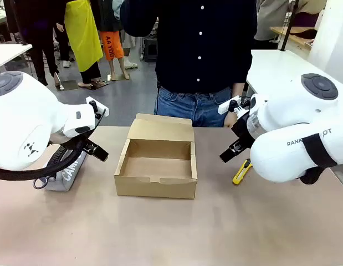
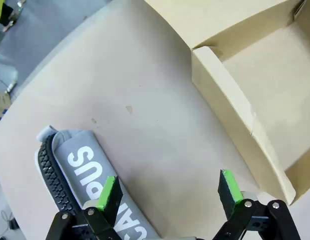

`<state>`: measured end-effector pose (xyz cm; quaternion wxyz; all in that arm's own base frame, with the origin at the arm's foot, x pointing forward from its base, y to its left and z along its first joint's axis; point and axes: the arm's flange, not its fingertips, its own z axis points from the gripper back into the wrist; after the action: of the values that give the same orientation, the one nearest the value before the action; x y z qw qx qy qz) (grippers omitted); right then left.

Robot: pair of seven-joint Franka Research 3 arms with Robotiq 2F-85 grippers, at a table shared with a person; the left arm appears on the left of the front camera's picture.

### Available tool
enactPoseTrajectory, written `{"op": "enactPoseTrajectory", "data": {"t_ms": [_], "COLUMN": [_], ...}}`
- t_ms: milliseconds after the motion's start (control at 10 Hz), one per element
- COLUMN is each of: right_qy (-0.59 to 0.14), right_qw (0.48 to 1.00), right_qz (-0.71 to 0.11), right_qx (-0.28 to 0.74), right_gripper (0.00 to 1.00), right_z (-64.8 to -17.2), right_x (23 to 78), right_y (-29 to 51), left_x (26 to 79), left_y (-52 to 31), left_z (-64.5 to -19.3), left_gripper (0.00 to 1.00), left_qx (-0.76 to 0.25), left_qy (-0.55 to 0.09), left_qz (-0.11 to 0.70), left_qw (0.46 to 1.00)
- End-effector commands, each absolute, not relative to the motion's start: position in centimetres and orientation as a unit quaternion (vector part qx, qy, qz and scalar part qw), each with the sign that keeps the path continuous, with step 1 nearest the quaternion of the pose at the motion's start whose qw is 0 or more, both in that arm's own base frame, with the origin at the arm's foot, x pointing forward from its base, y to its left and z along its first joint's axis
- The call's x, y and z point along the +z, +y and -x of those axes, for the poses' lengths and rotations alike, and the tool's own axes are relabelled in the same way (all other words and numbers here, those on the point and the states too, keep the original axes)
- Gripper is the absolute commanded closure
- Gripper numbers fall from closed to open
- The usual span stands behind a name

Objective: Pack the items into the box.
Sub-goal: Pick up the item specified by the human and place it in the Mailer Box.

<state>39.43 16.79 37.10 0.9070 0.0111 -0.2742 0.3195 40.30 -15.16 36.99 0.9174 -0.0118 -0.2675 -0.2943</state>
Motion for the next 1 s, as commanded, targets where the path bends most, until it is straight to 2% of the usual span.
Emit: {"op": "enactPoseTrajectory", "data": {"t_ms": [0, 900], "right_qy": [-0.274, -0.274], "right_qw": [0.907, 0.907], "right_qz": [-0.011, -0.011], "right_qx": [0.32, 0.32], "right_gripper": [0.0, 0.0], "right_z": [-39.43, -39.43], "right_x": [37.1, 37.1], "right_y": [16.79, 16.79], "left_x": [37.01, 37.01], "left_y": [-15.16, -15.16], "left_z": [-40.29, -40.29], "left_gripper": [0.0, 0.0], "left_qx": [-0.294, -0.294], "left_qy": [-0.268, -0.268], "left_qz": [0.012, 0.012], "left_qw": [0.917, 0.917]}}
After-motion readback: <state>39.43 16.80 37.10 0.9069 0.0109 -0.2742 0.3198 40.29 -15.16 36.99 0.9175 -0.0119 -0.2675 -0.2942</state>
